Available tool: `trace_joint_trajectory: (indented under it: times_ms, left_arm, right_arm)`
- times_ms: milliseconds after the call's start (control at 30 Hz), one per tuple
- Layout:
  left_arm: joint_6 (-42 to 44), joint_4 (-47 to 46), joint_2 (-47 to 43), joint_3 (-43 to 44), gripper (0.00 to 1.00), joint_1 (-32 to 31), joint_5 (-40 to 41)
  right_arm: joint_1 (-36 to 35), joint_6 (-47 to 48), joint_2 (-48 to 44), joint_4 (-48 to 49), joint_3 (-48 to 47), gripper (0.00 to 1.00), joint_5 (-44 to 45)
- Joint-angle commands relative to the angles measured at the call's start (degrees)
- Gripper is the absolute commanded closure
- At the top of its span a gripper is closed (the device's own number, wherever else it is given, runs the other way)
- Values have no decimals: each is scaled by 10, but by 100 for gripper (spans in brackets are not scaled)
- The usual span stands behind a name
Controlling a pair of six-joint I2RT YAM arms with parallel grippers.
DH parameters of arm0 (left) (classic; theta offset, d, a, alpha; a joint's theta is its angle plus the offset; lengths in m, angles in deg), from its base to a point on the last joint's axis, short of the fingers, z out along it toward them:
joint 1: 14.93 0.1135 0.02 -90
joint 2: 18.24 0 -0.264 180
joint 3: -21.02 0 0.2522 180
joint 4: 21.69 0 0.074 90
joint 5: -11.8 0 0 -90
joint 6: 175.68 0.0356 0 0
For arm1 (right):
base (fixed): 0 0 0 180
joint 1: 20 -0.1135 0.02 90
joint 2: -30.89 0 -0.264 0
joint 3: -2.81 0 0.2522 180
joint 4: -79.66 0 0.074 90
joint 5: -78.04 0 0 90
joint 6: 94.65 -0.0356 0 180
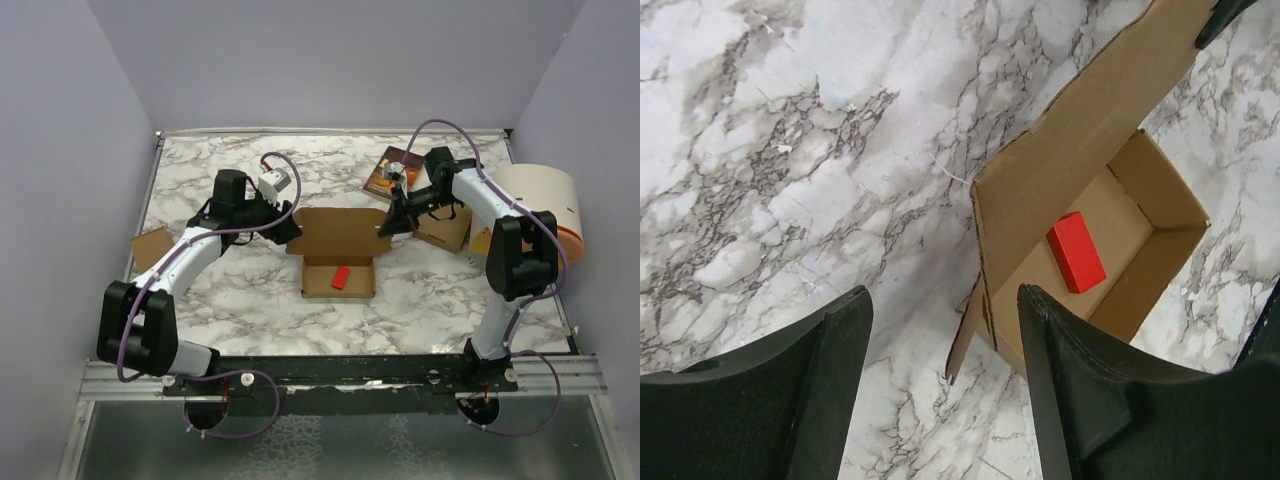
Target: Fold the paper box
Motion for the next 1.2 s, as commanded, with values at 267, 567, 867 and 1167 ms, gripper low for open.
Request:
trace_joint_trajectory:
  times_ms: [267, 567, 867, 1167]
  left_arm:
    - [13, 14, 65, 26, 77, -3, -69]
    - [1, -10, 45, 8, 95, -20, -73]
    - [-109, -121, -35, -43, 100, -75, 80]
    - [-225, -206, -49, -62, 100, -154, 343]
  right_arm:
    - [-2, 13, -6, -12, -15, 99, -11]
    - [-2, 10, -10, -8, -15, 99, -8]
    - [-16, -163, -62, 172, 26, 99, 49]
    - [-65, -328, -142, 389, 95, 99, 185]
